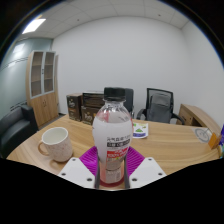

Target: Pour water

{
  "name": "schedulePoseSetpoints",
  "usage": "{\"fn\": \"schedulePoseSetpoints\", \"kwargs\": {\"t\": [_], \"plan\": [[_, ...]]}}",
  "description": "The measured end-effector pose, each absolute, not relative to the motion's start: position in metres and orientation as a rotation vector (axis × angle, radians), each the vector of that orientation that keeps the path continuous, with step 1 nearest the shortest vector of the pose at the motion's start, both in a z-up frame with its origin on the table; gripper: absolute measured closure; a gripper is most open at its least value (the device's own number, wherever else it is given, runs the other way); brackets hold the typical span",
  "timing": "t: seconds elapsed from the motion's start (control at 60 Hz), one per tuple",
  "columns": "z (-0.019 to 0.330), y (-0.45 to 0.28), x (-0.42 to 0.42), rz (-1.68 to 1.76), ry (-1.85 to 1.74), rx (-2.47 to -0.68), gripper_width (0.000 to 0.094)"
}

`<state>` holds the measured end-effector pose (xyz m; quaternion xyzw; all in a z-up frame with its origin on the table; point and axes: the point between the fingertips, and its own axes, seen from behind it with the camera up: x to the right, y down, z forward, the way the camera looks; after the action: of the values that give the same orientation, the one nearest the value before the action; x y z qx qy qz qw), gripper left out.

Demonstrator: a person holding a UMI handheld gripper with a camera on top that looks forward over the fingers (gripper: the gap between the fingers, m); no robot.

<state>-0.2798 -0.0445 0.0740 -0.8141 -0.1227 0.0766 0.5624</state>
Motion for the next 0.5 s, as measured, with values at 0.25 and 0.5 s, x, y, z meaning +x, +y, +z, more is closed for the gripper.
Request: {"fn": "schedulePoseSetpoints", "kwargs": {"t": [0.25, 0.5], "plan": [[0.07, -0.05, -0.278, 0.156, -0.265, -1.901, 0.046], [0.094, -0.081, -0.257, 0.068, -0.187, -2.008, 0.0073]]}}
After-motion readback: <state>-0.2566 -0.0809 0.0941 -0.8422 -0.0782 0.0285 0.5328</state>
